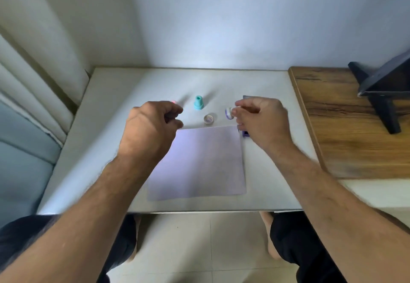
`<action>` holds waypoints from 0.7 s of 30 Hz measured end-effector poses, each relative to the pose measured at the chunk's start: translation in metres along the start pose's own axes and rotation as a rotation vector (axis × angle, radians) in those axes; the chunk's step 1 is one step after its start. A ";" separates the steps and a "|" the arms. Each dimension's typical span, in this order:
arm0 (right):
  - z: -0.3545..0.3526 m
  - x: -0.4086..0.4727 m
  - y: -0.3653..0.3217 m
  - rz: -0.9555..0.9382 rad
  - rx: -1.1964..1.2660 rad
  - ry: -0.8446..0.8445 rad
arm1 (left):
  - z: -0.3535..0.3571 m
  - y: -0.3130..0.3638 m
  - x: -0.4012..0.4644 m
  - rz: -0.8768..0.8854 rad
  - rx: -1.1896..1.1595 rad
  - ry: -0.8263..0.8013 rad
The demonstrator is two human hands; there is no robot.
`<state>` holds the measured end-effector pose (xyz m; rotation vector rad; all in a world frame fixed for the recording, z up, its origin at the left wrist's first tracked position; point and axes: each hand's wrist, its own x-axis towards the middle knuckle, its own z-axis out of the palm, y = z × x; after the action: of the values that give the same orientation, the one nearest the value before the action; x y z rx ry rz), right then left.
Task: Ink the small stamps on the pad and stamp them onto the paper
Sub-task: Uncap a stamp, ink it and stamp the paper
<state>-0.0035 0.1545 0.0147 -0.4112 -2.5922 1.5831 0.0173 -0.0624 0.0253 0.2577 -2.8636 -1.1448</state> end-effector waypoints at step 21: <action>0.139 -0.028 -0.001 0.240 0.536 -0.194 | -0.002 -0.093 0.023 -0.038 0.220 -0.244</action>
<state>-0.0054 0.0270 -0.0467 -0.5538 -2.1599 2.4073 0.0072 -0.1335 -0.0378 0.1935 -3.2174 -0.9234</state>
